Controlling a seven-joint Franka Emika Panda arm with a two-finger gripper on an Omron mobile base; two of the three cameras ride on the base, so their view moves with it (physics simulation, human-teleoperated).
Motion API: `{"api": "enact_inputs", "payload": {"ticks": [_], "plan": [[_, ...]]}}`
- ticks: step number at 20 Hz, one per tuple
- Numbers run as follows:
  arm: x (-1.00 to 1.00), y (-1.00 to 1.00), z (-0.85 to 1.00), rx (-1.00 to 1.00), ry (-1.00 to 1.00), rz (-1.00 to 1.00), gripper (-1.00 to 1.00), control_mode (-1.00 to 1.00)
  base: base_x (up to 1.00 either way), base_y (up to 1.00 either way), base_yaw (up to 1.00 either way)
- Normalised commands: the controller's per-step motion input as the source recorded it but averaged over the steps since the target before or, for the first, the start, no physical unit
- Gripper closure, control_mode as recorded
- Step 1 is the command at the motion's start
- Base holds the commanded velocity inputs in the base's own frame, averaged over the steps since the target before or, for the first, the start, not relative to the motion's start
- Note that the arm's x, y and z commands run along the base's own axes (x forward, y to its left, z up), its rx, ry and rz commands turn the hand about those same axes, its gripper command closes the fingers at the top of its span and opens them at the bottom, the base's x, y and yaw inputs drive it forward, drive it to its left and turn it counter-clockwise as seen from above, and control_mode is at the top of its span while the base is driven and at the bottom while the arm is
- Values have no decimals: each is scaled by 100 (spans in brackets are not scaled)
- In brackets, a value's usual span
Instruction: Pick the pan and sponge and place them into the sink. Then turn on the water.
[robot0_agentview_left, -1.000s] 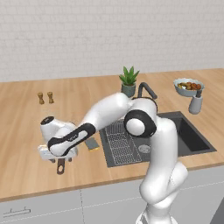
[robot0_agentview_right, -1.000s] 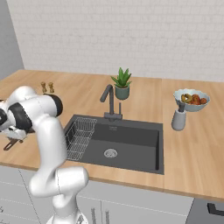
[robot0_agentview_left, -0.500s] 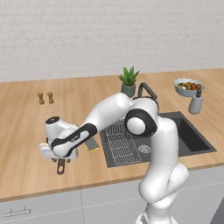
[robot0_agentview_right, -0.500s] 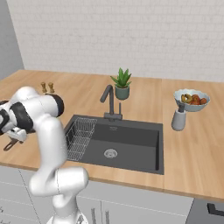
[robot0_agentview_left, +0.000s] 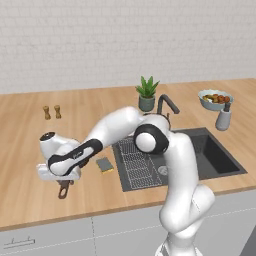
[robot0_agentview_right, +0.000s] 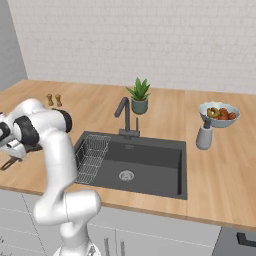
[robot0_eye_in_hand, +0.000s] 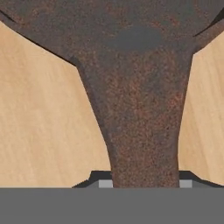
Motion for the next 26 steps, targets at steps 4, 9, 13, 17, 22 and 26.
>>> {"api": "enact_inputs", "payload": {"ticks": [4, 9, 13, 17, 22, 26], "plan": [[-14, -49, 8, 8, -19, -23, 100, -100, 0, 0, 0], [-36, -48, 62, 11, -25, -29, 100, -100, 0, 0, 0], [-56, -46, 98, 17, -24, -31, 100, -100, 0, 0, 0], [-77, -62, 100, 25, -8, -25, 100, -100, 0, 0, 0], [-86, -84, 100, 24, 0, -7, 100, -100, 0, 0, 0], [-71, -100, 100, 23, 0, 0, 100, -100, 0, 0, 0]]}}
